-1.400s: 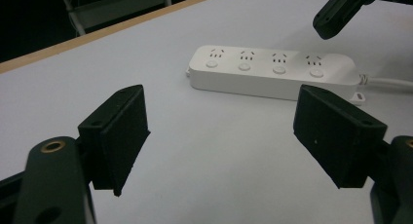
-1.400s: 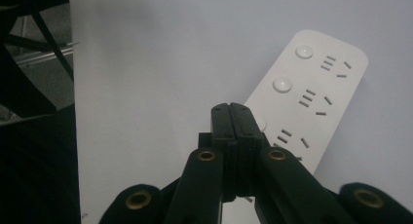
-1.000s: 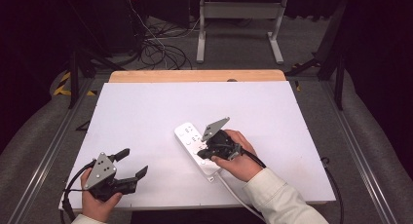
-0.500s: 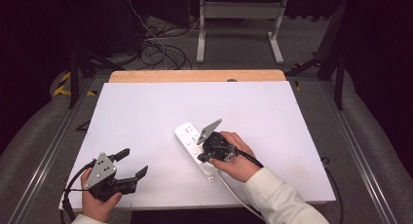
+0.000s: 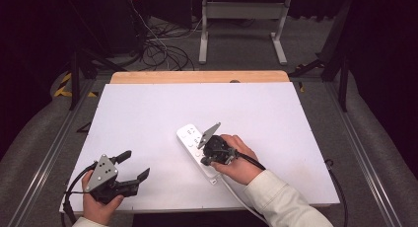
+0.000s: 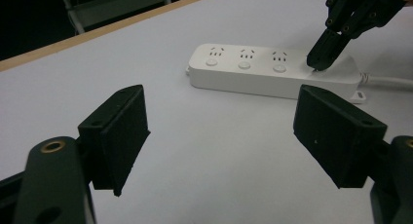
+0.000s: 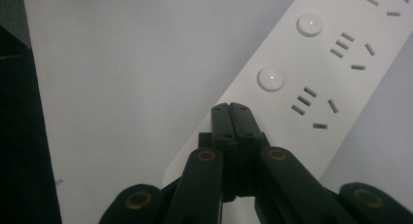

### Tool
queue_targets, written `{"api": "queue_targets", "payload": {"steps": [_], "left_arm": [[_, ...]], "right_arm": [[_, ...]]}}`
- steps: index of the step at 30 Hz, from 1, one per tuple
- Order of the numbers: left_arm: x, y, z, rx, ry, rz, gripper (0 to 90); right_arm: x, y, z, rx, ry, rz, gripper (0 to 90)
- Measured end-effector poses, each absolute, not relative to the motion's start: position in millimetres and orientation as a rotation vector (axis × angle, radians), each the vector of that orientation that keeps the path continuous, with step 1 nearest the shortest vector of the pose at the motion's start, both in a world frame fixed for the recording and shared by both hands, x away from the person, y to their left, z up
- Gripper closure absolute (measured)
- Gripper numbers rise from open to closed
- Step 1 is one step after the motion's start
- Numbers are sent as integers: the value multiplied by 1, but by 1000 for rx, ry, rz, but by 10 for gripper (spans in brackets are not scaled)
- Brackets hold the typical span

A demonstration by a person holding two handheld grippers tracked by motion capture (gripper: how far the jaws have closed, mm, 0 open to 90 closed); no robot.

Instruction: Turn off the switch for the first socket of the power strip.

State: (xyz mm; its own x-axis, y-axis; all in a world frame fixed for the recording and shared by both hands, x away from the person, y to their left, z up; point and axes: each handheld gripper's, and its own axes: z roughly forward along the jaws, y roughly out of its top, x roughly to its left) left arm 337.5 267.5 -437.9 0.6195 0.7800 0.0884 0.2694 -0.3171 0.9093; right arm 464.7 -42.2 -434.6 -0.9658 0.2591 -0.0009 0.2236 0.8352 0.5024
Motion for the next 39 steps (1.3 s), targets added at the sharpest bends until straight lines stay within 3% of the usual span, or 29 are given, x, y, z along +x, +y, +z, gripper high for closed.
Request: {"api": "queue_targets", "payload": {"steps": [39], "left_arm": [[337, 266, -438, 1873, 838, 659, 209]], "right_arm": [[458, -41, -439, 402, 2910, 763, 900]]}}
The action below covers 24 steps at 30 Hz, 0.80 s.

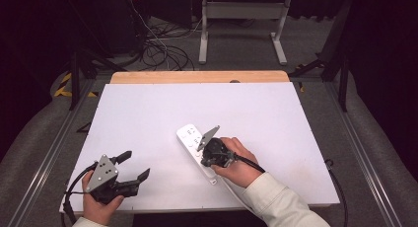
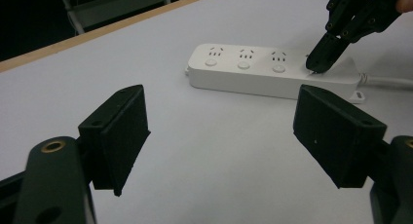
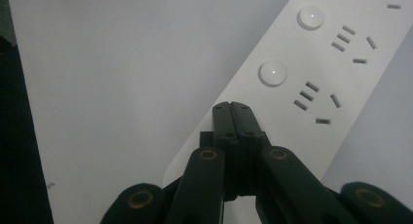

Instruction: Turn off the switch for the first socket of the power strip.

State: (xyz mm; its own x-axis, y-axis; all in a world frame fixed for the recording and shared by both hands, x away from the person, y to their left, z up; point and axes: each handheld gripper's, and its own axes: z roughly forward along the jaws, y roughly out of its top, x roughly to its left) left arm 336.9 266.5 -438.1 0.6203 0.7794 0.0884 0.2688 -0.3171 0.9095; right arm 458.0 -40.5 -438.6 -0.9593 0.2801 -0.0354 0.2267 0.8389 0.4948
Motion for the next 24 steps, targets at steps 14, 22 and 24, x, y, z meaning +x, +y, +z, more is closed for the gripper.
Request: {"api": "queue_targets", "payload": {"steps": [14, 22, 24], "left_arm": [[336, 267, -437, 1866, 837, 662, 209], [335, 268, -437, 1866, 835, 662, 209], [336, 267, -437, 1866, 837, 660, 209]], "right_arm": [[445, -43, -410, 320, 2781, 923, 900], [444, -48, -389, 332, 2752, 1004, 900], [444, -50, -388, 335, 2750, 1018, 900]]}}
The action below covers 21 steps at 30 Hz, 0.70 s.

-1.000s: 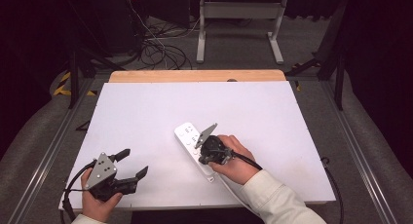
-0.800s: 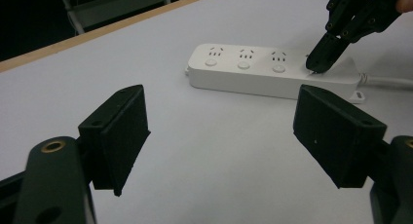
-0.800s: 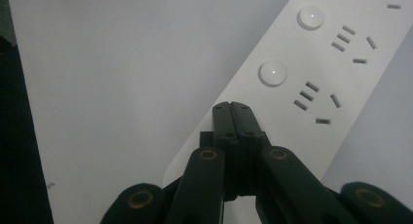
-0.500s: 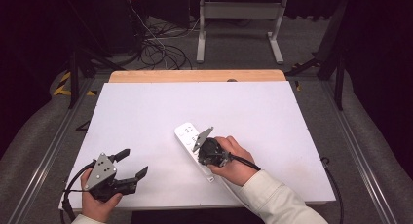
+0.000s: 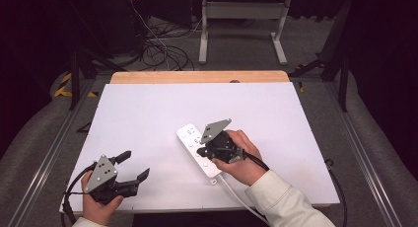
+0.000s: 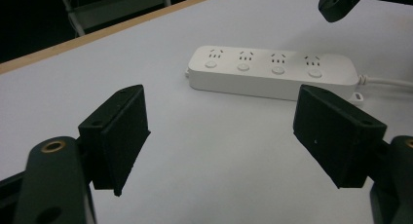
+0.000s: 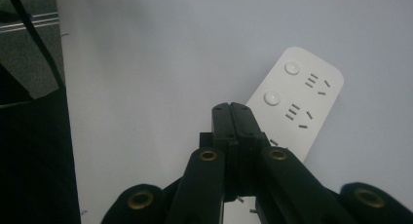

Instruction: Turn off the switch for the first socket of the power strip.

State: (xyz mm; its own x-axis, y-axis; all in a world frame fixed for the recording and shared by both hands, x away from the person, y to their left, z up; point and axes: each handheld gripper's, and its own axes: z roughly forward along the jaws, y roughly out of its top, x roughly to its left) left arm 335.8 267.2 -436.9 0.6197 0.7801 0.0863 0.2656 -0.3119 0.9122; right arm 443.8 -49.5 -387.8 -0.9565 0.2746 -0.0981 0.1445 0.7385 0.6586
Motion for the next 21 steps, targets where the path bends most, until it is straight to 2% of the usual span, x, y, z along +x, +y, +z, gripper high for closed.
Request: {"api": "queue_targets", "payload": {"steps": [15, 17, 19, 20, 21], "left_arm": [[336, 267, -437, 1859, 835, 659, 207], [336, 267, -437, 1860, 835, 660, 206], [335, 267, -437, 1862, 834, 662, 207], [335, 267, -437, 1862, 834, 664, 207], [335, 267, -437, 1862, 833, 665, 207]], "right_arm": [[445, -56, -382, 328, 2721, 1101, 900], [445, -57, -381, 334, 2715, 1111, 870], [443, -60, -380, 342, 2688, 1131, 767], [443, -60, -380, 342, 2688, 1131, 767], [443, -62, -379, 351, 2675, 1142, 722]]}}
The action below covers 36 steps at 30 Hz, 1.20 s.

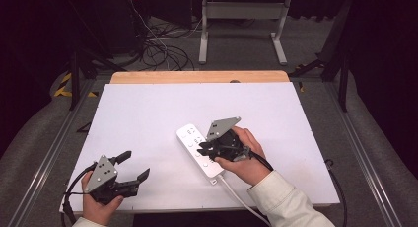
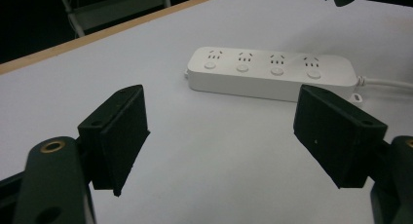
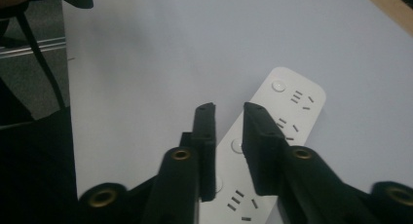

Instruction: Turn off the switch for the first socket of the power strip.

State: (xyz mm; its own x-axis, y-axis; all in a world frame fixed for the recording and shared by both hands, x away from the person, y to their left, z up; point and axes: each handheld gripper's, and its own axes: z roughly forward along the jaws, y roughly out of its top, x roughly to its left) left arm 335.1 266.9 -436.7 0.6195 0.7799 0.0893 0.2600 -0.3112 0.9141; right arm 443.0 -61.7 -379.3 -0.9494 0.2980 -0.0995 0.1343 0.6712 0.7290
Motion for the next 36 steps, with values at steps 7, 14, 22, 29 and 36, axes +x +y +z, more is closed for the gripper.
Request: {"api": "queue_targets", "payload": {"steps": [7, 14, 22, 29, 36], "left_arm": [[335, 266, -437, 1869, 833, 664, 208], [335, 267, -437, 1867, 833, 665, 208], [335, 266, -437, 1871, 832, 668, 210], [335, 266, -437, 1870, 835, 667, 210], [335, 266, -437, 1871, 834, 667, 210]], "right_arm": [[444, -74, -376, 369, 2599, 1206, 492], [445, -89, -370, 412, 2526, 1261, 357], [445, -115, -363, 495, 2462, 1359, 318], [444, -143, -366, 551, 2410, 1378, 262], [443, -164, -376, 602, 2378, 1398, 210]]}}
